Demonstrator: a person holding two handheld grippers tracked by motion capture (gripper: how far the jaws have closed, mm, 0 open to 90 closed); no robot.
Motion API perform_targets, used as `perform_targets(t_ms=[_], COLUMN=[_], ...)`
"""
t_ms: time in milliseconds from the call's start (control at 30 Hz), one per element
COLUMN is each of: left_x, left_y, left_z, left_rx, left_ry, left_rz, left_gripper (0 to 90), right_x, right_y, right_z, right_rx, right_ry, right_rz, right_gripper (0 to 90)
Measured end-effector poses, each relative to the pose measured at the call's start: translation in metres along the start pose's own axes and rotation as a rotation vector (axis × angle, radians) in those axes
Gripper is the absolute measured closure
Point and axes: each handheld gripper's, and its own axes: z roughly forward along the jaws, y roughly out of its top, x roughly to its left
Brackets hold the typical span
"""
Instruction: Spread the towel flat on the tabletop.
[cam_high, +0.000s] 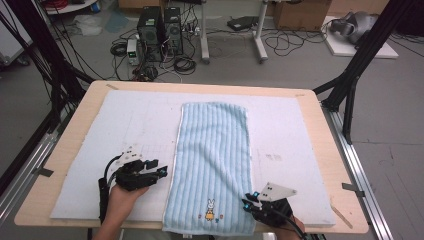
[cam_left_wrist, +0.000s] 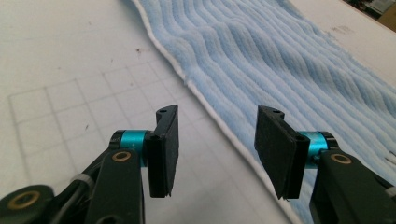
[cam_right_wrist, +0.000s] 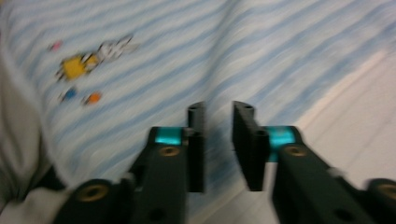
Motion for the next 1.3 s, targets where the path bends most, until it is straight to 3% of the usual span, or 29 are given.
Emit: perform_targets(t_ms=[133,333,400,500,533,667,767,867,933,967,1000,1067,1133,1200,1267,1300], left_x=[-0.001,0.0,-0.005,-0.015,-0.016,-0.012,-0.008,-0.002,-0.002,-0.005,-0.007,-0.012,-0.016,-0.021,-0.025,-0.027], left_y=[0.003,0.002,0.002,0.002,0.002,0.003,0.003,0.001,0.001,0.0,0.001,0.001,0.0,-0.002,-0.003,-0.003], left_z=[0.022,0.036,0.038,0.041,0.041,0.037,0.031,0.024,0.021,0.021,0.022,0.025,0.029,0.035,0.036,0.036], left_rx=[0.021,0.059,0.073,0.104,0.105,0.13,0.143,0.141,0.123,0.103,0.094,0.079,0.081,0.117,0.115,0.116], left_ry=[-0.013,0.044,0.056,0.071,0.081,0.089,0.123,0.125,0.075,0.057,0.023,-0.009,-0.002,0.039,0.09,0.087], left_rz=[0.023,0.016,0.058,0.158,0.168,0.158,0.162,0.119,0.081,0.061,0.04,0.028,0.036,0.08,0.156,0.182], left_gripper=[57.7,68.0,75.2,87.5,89.4,90.0,90.0,90.0,89.5,82.9,69.9,61.8,58.7,59.8,67.9,73.4], right_x=[-0.017,-0.028,-0.029,-0.031,-0.031,-0.028,-0.026,-0.026,-0.027,-0.027,-0.026,-0.027,-0.027,-0.026,-0.026,-0.026], right_y=[0.003,0.007,0.008,0.009,0.01,0.012,0.014,0.015,0.016,0.016,0.016,0.016,0.017,0.017,0.017,0.017], right_z=[0.001,0.007,0.01,0.015,0.017,0.022,0.023,0.022,0.021,0.021,0.022,0.023,0.024,0.025,0.025,0.024], right_rx=[-0.068,-0.086,-0.082,-0.074,-0.074,-0.062,-0.064,-0.064,-0.072,-0.074,-0.076,-0.074,-0.071,-0.074,-0.072,-0.072], right_ry=[-0.05,-0.079,-0.079,-0.086,-0.091,-0.088,-0.084,-0.088,-0.096,-0.096,-0.097,-0.097,-0.097,-0.094,-0.09,-0.094], right_rz=[0.075,0.079,0.087,0.091,0.098,0.085,0.081,0.079,0.083,0.083,0.084,0.087,0.09,0.089,0.086,0.088], right_gripper=[62.4,62.0,61.5,60.7,60.6,60.5,60.6,60.6,60.0,60.0,59.9,59.4,59.0,59.0,59.0,58.8])
